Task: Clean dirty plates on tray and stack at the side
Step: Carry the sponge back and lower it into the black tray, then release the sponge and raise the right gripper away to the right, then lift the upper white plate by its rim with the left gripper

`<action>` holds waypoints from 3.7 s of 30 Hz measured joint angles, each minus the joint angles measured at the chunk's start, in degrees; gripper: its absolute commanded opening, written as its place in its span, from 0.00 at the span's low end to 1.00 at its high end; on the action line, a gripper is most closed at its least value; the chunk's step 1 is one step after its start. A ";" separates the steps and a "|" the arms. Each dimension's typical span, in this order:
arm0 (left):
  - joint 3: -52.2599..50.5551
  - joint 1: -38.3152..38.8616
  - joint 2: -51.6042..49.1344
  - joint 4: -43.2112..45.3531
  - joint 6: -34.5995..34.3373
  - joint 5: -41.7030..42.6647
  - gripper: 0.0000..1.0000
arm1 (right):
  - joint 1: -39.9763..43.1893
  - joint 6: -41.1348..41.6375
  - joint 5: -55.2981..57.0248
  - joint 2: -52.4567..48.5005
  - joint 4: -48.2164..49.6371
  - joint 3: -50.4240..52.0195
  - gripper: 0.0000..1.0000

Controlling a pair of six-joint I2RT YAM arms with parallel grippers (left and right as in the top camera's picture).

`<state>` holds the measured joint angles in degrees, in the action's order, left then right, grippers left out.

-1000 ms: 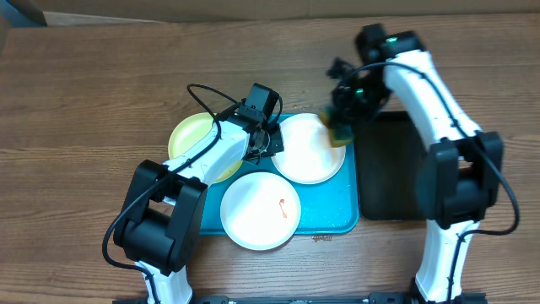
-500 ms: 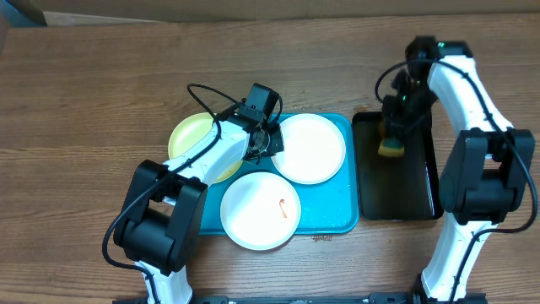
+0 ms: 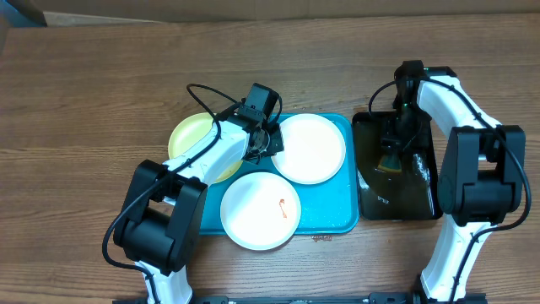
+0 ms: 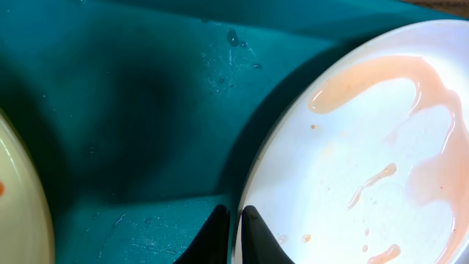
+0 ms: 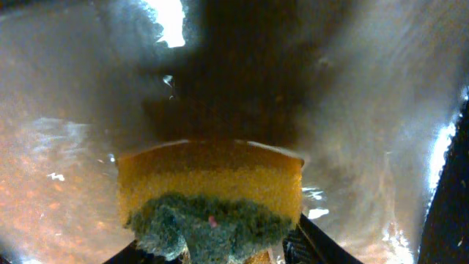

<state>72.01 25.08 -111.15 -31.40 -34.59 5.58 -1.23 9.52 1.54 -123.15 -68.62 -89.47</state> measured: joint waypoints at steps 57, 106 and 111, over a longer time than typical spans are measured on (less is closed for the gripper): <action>0.00 1.99 0.00 -0.11 0.24 -1.77 0.21 | 12.74 1.18 -7.78 0.04 -14.34 -20.90 0.48; 15.15 2.91 -2.40 -11.39 5.62 -8.46 0.04 | 17.49 0.98 -8.83 0.04 -1.68 -20.90 1.00; 24.50 2.80 -2.40 -17.31 8.35 -11.17 0.04 | 17.49 1.01 -8.81 0.04 -1.64 -20.90 1.00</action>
<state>96.51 27.88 -113.56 -48.71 -26.24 -5.58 16.25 10.52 -7.27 -123.11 -70.26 -110.37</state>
